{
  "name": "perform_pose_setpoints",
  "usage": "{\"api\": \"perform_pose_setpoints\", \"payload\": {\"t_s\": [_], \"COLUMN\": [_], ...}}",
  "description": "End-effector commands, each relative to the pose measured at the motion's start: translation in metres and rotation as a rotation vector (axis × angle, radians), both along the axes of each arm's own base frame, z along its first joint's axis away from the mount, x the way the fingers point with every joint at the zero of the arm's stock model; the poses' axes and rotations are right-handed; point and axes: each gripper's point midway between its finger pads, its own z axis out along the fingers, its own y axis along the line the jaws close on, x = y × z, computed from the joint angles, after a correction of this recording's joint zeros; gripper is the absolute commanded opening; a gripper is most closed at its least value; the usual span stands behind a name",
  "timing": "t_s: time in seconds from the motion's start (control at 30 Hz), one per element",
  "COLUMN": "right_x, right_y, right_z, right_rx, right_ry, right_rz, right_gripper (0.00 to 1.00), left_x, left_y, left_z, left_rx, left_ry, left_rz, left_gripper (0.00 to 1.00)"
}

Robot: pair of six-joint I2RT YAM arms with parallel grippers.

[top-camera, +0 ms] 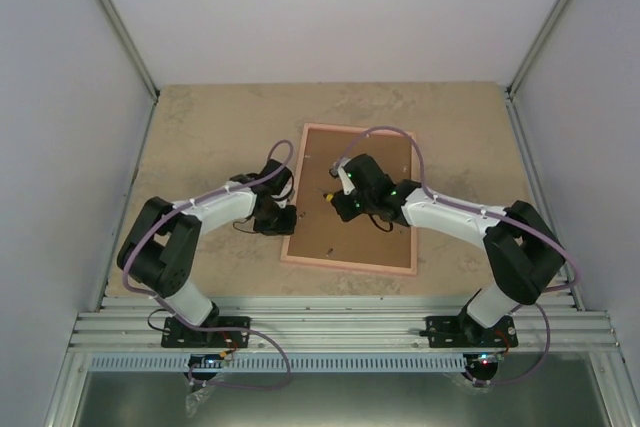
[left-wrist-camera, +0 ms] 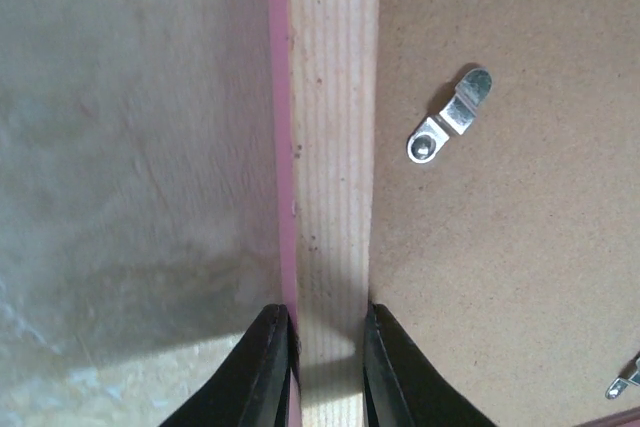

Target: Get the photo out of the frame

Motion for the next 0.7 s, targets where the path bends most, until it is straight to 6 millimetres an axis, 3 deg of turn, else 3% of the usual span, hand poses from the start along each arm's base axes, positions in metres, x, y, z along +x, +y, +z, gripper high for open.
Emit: {"api": "perform_pose_setpoints", "payload": {"t_s": [0.0,0.13,0.27,0.67], "right_x": [0.011,0.013,0.015,0.02], "right_y": [-0.007,-0.009,-0.01,-0.018], "right_z": [0.01,0.01,0.01,0.014], "right_rx": [0.012,0.013,0.019,0.024], "right_ry": [-0.056,-0.058,-0.067,-0.087], "right_rz": [-0.011,-0.012,-0.01,-0.025], "right_gripper": [0.0,0.0,0.0,0.0], "left_x": [-0.042,-0.056,-0.054,0.019], "left_y": [-0.005,0.002,0.003,0.006], "left_z": [-0.003,0.003,0.019,0.057], "left_rx": [-0.022,-0.011,-0.034,0.018], "left_ry": [0.112,0.116,0.074,-0.108], "left_rz": [-0.034,-0.025,0.003,0.052], "left_gripper": [0.02,0.06,0.14,0.58]}}
